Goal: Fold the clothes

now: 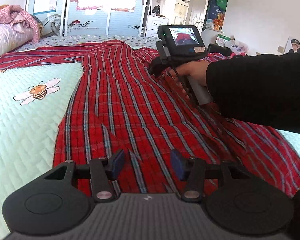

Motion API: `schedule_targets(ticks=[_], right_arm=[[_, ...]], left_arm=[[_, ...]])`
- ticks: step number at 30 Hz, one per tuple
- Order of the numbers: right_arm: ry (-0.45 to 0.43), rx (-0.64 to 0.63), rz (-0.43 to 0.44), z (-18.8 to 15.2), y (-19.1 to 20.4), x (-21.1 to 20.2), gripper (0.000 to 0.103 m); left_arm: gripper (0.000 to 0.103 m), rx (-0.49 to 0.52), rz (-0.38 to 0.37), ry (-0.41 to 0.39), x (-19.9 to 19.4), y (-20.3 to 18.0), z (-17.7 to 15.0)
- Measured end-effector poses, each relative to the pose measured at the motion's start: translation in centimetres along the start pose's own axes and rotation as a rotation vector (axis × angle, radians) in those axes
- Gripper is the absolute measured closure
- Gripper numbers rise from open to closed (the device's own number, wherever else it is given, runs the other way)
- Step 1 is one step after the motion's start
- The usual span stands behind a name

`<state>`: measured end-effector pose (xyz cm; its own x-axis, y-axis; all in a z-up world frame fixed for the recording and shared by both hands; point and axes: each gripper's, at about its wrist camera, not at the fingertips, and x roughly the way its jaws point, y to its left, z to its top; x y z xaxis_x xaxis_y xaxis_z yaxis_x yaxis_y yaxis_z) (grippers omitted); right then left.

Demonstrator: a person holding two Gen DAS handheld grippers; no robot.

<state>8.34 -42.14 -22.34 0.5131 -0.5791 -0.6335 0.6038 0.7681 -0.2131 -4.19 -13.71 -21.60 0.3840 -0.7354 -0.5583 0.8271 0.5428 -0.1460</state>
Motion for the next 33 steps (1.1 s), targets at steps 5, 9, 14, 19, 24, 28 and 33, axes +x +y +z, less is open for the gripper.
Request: schedule_targets(ticks=[5,9,14,19,24,28,33], right_arm=[[-0.018,0.1,0.032,0.0,-0.6,-0.1,0.099],[-0.061,-0.023,0.044,0.1,2.8,-1.2,0.099],[-0.008,-0.098,-0.004,-0.5,4.3,-0.4,0.095],[-0.071,-0.06,-0.009,-1.0,3.0,-3.9,0.048],[0.0,0.134,0.103,-3.0,0.2,-6.0,0.048],[-0.03,0.282,0.175,-4.7,-2.5,-10.8,0.046],[-0.05,0.518,0.218,-7.5,-8.4,-15.2,0.045]], left_arm=[[0.048,-0.043,-0.003,0.005,0.4,0.9,-0.7],[0.048,-0.048,0.008,0.001,0.3,1.3,-0.9],[0.048,-0.048,0.01,-0.005,0.0,1.4,-0.9],[0.048,-0.057,0.009,0.001,0.0,1.4,-1.0],[0.048,-0.055,0.005,0.001,-0.5,1.0,-0.6],[0.048,-0.053,0.014,0.001,-1.4,0.7,-0.4],[0.048,-0.067,0.028,0.017,-2.2,0.5,-0.4]])
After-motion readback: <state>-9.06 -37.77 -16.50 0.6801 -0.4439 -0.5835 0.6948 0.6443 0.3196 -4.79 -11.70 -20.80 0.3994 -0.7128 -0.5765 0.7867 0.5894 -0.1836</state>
